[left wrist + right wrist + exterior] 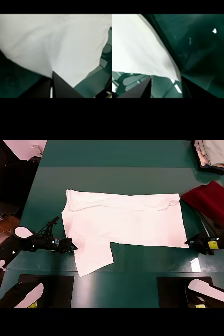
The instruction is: Fold the shirts.
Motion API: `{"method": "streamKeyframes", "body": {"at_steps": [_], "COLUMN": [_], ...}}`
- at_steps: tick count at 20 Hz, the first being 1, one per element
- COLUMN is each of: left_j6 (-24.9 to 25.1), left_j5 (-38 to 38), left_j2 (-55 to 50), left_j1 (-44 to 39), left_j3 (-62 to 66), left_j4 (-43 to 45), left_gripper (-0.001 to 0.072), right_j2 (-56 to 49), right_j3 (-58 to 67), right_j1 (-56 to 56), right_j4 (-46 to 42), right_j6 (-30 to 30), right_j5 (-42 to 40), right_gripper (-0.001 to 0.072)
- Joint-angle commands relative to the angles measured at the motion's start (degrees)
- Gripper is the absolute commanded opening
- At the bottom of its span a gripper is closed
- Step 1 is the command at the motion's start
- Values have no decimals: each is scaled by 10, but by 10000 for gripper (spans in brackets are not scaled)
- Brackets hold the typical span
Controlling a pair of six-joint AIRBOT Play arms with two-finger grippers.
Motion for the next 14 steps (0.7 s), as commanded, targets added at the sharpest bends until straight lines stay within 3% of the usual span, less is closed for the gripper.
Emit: {"method": "streamKeyframes", "body": {"at_steps": [1, 2, 3, 6, 10, 14], "left_j6": [0, 0, 0, 0, -1, -37], "left_j5": [3, 3, 3, -2, -103, -186], "left_j2": [0, 1, 1, 1, 13, 107], "left_j1": [0, 0, 0, 0, 0, 0], "left_j3": [1, 1, 1, 1, 47, 61], "left_j4": [0, 0, 1, 3, 91, 142], "left_gripper": [27, 27, 27, 26, 24, 24], "right_j2": [-1, -1, -1, -1, 48, 152], "right_j3": [-8, -8, -8, -7, -6, -7], "right_j1": [36, 47, 56, 68, 68, 68], "right_j4": [-2, -3, -3, -3, -38, -158], "right_j6": [-4, -4, -4, -4, -4, -4], "right_j5": [-30, -40, -50, -59, -32, 54], "right_gripper": [426, 366, 221, 15, 14, 14]}}
